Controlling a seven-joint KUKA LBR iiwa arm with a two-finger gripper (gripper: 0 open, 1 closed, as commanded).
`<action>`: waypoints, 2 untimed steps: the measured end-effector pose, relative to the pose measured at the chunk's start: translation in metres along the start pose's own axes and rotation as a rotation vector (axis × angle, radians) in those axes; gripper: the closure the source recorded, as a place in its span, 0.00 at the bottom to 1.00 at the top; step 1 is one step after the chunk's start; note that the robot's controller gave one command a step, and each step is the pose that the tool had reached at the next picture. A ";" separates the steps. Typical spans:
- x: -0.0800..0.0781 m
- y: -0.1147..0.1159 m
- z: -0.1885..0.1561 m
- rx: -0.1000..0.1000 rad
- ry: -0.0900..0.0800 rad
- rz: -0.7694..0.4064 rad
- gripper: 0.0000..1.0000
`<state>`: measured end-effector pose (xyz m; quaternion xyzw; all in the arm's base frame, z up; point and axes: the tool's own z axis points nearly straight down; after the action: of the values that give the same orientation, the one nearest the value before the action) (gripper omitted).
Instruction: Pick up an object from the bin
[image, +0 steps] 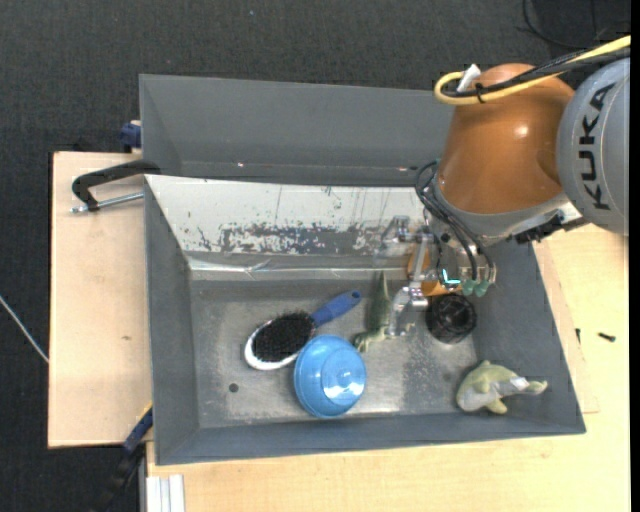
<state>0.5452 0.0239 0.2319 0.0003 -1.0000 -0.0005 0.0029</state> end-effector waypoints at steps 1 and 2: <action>-0.023 0.014 0.118 0.000 -0.002 -0.025 0.00; -0.028 0.022 0.159 -0.001 -0.011 0.072 0.00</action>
Offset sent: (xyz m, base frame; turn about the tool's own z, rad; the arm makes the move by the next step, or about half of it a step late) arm 0.0223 0.0131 -0.1150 -0.0253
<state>0.5720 0.0462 0.0730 -0.0358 -0.9994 -0.0008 -0.0025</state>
